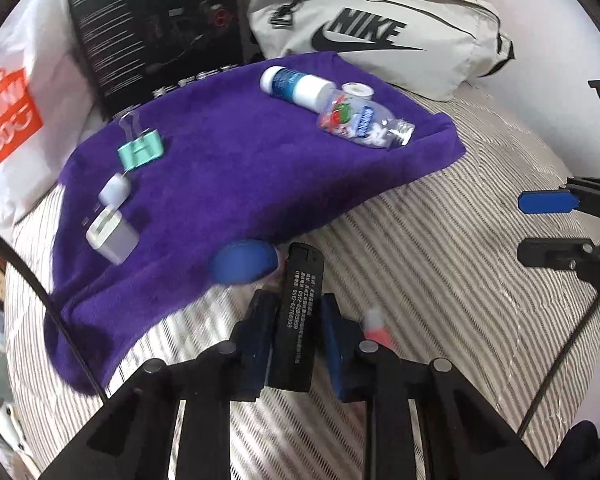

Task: Organize rigid objects
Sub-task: 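Grasp the black marker with the left tool while the right tool grasps the pink highlighter, then carry the marker and highlighter onto the purple towel and open both tools, then grasp the Vaseline tin with the left tool while the right tool grasps the Grand Reserve lighter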

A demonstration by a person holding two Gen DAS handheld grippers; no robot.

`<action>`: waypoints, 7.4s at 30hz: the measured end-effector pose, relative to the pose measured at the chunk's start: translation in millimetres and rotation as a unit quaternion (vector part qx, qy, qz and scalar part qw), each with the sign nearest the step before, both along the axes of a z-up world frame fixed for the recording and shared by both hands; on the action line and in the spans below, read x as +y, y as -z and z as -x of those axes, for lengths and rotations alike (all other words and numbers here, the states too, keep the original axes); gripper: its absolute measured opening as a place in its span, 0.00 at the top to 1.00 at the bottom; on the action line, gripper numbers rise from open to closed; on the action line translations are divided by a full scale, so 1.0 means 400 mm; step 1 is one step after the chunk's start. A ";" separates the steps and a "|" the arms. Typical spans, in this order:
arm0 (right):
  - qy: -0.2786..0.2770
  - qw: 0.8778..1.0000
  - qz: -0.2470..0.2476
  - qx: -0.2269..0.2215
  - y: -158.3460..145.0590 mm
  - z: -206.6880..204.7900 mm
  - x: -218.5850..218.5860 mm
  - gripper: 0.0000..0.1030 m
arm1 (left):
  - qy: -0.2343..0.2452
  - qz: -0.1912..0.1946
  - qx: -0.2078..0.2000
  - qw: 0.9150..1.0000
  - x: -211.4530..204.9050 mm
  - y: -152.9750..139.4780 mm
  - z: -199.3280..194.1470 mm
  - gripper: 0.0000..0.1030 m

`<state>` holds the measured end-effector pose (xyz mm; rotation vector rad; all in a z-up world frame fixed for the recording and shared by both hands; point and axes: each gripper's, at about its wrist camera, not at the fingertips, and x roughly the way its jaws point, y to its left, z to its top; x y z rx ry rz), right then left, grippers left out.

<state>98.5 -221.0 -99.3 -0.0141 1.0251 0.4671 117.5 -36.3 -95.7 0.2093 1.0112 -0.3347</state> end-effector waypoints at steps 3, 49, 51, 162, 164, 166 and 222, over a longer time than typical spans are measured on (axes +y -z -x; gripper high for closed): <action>-0.010 1.000 0.001 0.001 0.004 0.000 0.016 0.34 | -0.031 0.014 0.000 0.999 0.057 0.001 0.028 0.78; -0.060 0.992 0.109 -0.013 0.067 0.013 0.197 0.83 | -0.140 0.036 -0.010 0.989 0.253 0.040 0.162 0.79; -0.066 0.991 0.115 -0.019 0.070 0.018 0.203 0.79 | -0.141 0.036 -0.013 0.989 0.248 0.041 0.159 0.79; -0.112 0.991 0.074 -0.015 0.022 -0.310 0.203 0.71 | -0.089 0.026 0.019 0.996 0.131 0.009 -0.342 0.63; -0.104 0.992 0.074 -0.021 0.007 -0.294 0.189 0.69 | -0.091 0.030 0.019 0.995 0.130 0.001 -0.334 0.60; -0.096 0.992 0.072 -0.028 -0.012 -0.273 0.173 0.64 | -0.096 0.032 0.015 0.995 0.130 -0.017 -0.320 0.59; -0.226 0.967 0.106 -0.051 0.063 -0.020 0.379 0.42 | -0.162 0.033 0.003 0.986 0.326 0.039 0.013 0.65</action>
